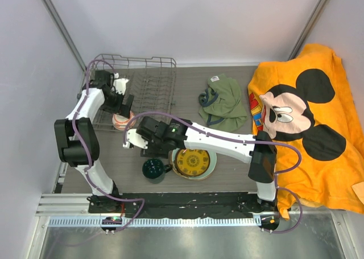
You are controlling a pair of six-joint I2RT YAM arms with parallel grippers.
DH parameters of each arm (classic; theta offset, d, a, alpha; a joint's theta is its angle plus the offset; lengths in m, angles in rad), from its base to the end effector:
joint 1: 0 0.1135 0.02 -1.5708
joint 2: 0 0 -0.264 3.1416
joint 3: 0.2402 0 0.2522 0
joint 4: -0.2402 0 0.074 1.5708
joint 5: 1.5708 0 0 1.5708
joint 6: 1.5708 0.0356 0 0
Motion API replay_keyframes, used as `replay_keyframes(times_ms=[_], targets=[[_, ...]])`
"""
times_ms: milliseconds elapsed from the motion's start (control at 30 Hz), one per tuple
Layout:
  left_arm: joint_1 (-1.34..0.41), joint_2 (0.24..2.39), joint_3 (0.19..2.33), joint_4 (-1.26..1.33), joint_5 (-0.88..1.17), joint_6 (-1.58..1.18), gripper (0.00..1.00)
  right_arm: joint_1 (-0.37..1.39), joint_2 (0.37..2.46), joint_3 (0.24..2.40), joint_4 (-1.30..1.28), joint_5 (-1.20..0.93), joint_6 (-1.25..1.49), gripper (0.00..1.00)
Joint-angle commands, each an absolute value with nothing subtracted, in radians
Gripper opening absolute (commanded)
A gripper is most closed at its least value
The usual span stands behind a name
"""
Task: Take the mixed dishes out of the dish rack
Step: Pick up the bowl from the dish rack.
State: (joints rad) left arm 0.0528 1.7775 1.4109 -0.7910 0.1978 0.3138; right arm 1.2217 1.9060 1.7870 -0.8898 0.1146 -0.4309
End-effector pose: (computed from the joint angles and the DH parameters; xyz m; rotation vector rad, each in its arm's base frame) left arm 0.3680 0.0124 0.2403 0.4064 2.6658 -0.1600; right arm 0.1459 0.3890 0.3008 -1.8657 1.7770 0.1500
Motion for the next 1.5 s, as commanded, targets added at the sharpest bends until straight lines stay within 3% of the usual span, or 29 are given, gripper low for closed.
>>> replay_keyframes(times_ms=[0, 600, 900, 1067, 1467], targets=[[0.040, 1.812, 1.437, -0.752, 0.170, 0.298, 0.97, 1.218, 1.842, 1.778, -0.865, 0.121, -0.425, 0.57], [0.029, 1.871, 1.482, -0.739, 0.179, 0.279, 0.90, 1.210, 1.833, 1.759, -0.864, 0.106, -0.426, 0.57], [0.026, 1.855, 1.459, -0.747, 0.187, 0.279, 0.81, 1.209, 1.839, 1.758, -0.864, 0.103, -0.426, 0.57], [0.026, 1.848, 1.459, -0.755, 0.193, 0.278, 0.74, 1.209, 1.847, 1.759, -0.864, 0.100, -0.423, 0.57], [0.025, 1.830, 1.465, -0.779, 0.229, 0.275, 0.45, 1.209, 1.852, 1.759, -0.864, 0.103, -0.423, 0.56]])
